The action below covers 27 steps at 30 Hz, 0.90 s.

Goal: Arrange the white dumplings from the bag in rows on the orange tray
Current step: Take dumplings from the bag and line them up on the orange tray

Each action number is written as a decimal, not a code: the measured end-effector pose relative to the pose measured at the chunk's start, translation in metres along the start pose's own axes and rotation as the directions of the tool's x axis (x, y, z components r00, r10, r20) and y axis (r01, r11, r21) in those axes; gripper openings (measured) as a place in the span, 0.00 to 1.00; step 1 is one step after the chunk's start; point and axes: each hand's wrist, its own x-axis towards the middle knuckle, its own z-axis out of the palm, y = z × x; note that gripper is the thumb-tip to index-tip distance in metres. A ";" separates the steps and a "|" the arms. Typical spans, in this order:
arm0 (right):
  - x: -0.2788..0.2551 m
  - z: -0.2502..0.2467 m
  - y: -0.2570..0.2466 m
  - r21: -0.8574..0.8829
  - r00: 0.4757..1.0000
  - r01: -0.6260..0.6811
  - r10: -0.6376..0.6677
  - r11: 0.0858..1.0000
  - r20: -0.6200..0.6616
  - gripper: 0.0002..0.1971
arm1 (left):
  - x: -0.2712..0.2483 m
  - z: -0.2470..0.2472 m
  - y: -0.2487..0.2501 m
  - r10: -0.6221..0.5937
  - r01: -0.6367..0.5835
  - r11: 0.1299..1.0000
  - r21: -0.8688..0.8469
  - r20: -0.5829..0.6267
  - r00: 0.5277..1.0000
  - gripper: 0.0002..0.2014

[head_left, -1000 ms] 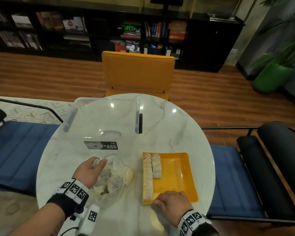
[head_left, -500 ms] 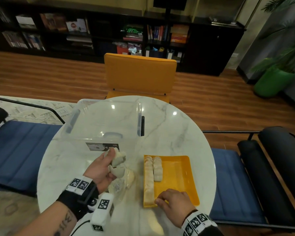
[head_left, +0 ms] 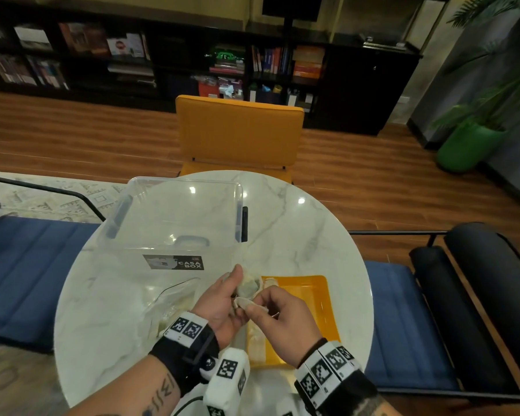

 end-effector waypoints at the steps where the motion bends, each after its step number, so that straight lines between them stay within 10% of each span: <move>1: -0.001 -0.002 0.000 0.020 1.000 0.004 -0.004 1.000 0.009 0.08 | 0.000 0.000 0.001 -0.025 0.025 0.999 -0.024 -0.013 1.000 0.26; 8: -0.006 -0.012 -0.003 0.041 0.999 0.050 -0.050 0.998 -0.001 0.06 | -0.001 0.004 0.002 -0.110 0.102 0.986 -0.135 -0.055 0.992 0.14; 15: 0.005 -0.019 -0.009 0.649 0.961 -0.098 0.241 0.754 -0.135 0.07 | -0.010 0.006 0.010 -0.086 0.090 0.961 -0.262 0.024 0.996 0.07; 20: 0.012 -0.015 -0.009 0.789 0.940 -0.176 0.339 0.588 -0.043 0.11 | -0.013 0.010 0.009 -0.051 0.052 0.995 -0.086 0.016 0.999 0.07; 27: 0.012 -0.012 -0.002 0.706 0.912 -0.238 0.404 0.667 -0.075 0.03 | -0.012 0.008 0.000 0.113 -0.122 0.940 0.319 0.045 0.993 0.06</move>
